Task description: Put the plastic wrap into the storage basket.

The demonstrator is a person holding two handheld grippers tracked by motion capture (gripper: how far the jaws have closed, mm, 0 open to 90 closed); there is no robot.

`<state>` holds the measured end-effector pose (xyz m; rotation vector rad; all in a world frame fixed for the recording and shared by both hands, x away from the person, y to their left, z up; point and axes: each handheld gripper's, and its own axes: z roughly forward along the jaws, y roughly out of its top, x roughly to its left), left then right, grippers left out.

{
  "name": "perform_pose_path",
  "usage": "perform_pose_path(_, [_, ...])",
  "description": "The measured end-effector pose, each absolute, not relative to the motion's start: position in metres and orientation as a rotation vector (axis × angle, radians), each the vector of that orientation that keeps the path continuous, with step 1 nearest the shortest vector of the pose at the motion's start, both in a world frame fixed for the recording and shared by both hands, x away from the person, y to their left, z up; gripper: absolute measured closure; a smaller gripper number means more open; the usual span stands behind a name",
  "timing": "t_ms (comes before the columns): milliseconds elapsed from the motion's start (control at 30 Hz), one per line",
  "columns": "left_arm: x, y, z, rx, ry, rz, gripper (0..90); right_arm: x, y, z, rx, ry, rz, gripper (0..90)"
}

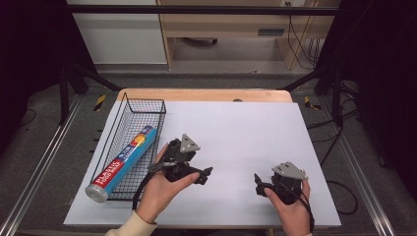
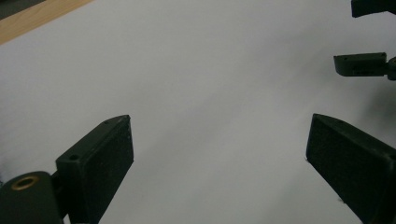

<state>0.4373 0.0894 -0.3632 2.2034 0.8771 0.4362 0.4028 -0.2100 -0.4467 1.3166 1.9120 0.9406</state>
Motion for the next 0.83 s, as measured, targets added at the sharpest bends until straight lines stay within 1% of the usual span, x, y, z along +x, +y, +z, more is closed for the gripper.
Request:
perform_pose_path(33, [0.437, 0.089, -0.363, 2.203, 0.877, 0.436, 7.6, 0.403, -0.210, -0.447, 1.316, 1.914, 0.940, 6.3])
perform_pose_path(200, [0.432, 0.081, -0.387, 2.236, 0.859, 0.410, 7.4, 0.403, -0.210, -0.447, 1.315, 1.914, 0.939, 6.4])
perform_pose_path(367, [0.426, 0.082, -0.408, 2.210, 0.846, 0.411, 7.7, 0.403, -0.209, -0.447, 1.313, 1.918, 0.930, 6.4])
perform_pose_path(700, [0.418, 0.098, -0.439, 2.226, 0.820, 0.366, 8.4, 0.403, -0.205, -0.448, 1.289, 1.916, 0.896, 6.5])
perform_pose_path(833, [0.416, 0.106, -0.439, 2.229, 0.831, 0.374, 8.2, 0.404, -0.202, -0.449, 1.285, 1.919, 0.882, 6.5])
